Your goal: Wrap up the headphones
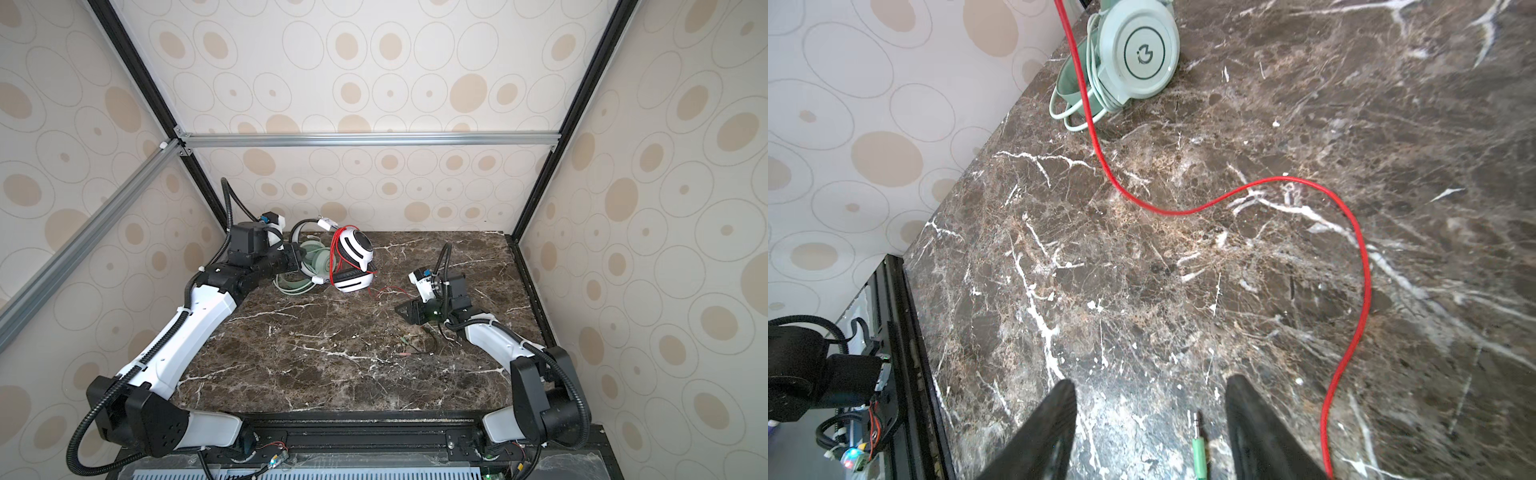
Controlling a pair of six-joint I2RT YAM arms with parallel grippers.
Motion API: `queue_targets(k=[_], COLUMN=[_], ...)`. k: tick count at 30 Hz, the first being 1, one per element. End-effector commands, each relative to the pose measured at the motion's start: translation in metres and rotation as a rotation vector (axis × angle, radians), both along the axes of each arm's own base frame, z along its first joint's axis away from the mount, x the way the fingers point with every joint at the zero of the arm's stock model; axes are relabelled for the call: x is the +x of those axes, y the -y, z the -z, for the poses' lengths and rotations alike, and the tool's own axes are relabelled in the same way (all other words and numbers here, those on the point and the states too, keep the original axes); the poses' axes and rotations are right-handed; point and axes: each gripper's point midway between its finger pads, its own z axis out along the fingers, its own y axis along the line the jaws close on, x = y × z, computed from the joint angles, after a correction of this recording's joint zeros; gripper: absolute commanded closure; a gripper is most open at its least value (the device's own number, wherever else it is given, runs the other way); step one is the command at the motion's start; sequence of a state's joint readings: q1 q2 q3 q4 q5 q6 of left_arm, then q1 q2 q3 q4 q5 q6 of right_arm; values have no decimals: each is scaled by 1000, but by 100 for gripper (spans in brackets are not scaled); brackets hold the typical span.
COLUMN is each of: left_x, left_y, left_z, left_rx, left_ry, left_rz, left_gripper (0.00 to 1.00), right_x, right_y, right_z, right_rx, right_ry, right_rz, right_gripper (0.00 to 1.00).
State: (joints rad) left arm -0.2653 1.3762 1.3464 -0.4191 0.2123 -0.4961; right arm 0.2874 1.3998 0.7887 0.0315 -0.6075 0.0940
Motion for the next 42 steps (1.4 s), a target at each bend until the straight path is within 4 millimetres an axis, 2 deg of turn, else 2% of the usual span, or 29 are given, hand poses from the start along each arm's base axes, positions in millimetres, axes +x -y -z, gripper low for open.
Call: queue_targets(k=[1, 9, 16, 18, 22, 29, 34, 37, 42], left_x=[2, 0, 4, 4, 5, 7, 11, 16, 17], left_y=[2, 1, 5, 4, 3, 5, 4, -3, -1], left_z=[-42, -46, -37, -35, -36, -30, -24, -18, -17], left_rx=[-74, -74, -80, -76, -80, -79, -56, -20, -25], left_ry=[115, 127, 100, 100, 116, 104, 76, 38, 23], left_rz=[-4, -5, 6, 0, -8, -2, -8, -49, -43], left_gripper=[100, 100, 100, 100, 100, 100, 98, 95, 91], right_x=[-1, 4, -2, -2, -2, -15, -20, -15, -3], right_y=[8, 28, 57, 67, 79, 78, 66, 58, 53], right_z=[-8, -3, -12, -8, 14, 67, 71, 70, 77], right_rx=[-33, -84, -66, -78, -91, -170, -129, -119, -130], right_ry=[48, 30, 129, 134, 43, -107, -115, -130, -150], right_rz=[25, 167, 348, 407, 507, 468, 402, 367, 354], right_gripper=[40, 41, 40, 40, 40, 40, 42, 43, 44])
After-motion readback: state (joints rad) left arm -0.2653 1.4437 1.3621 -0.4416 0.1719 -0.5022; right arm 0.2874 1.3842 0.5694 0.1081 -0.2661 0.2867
